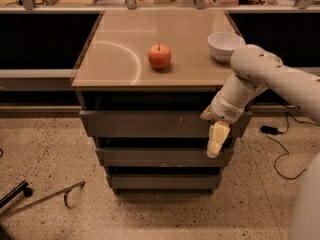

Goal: Close top drawer

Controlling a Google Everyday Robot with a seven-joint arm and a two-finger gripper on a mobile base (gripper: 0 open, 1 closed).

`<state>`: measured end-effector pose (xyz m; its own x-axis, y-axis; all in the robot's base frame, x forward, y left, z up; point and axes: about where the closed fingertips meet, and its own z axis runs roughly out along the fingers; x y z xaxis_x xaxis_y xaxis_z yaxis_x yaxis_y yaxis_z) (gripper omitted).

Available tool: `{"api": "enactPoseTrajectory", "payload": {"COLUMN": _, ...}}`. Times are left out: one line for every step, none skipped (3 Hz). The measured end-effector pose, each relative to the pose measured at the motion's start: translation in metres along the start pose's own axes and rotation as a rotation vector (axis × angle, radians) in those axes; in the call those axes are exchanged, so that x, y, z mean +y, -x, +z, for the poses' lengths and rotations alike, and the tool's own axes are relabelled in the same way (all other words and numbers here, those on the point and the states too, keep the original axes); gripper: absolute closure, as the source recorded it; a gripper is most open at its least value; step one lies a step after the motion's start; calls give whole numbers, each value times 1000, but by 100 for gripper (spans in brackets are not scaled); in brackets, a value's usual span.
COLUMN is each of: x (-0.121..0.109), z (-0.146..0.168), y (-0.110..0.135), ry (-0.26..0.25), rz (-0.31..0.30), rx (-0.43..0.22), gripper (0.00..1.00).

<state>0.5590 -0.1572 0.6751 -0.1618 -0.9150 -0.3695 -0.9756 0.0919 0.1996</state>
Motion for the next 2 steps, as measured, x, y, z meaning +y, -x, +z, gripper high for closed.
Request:
{"api": "enactPoseTrajectory", "payload": {"x": -27, "z": -21, "y": -8, "ry": -58, "rz": 27, "rx": 14, "gripper": 0}}
{"api": "enactPoseTrajectory", "payload": {"x": -24, "z": -20, "y": -8, "ry": -58, "rz": 27, "rx": 14, "gripper": 0}}
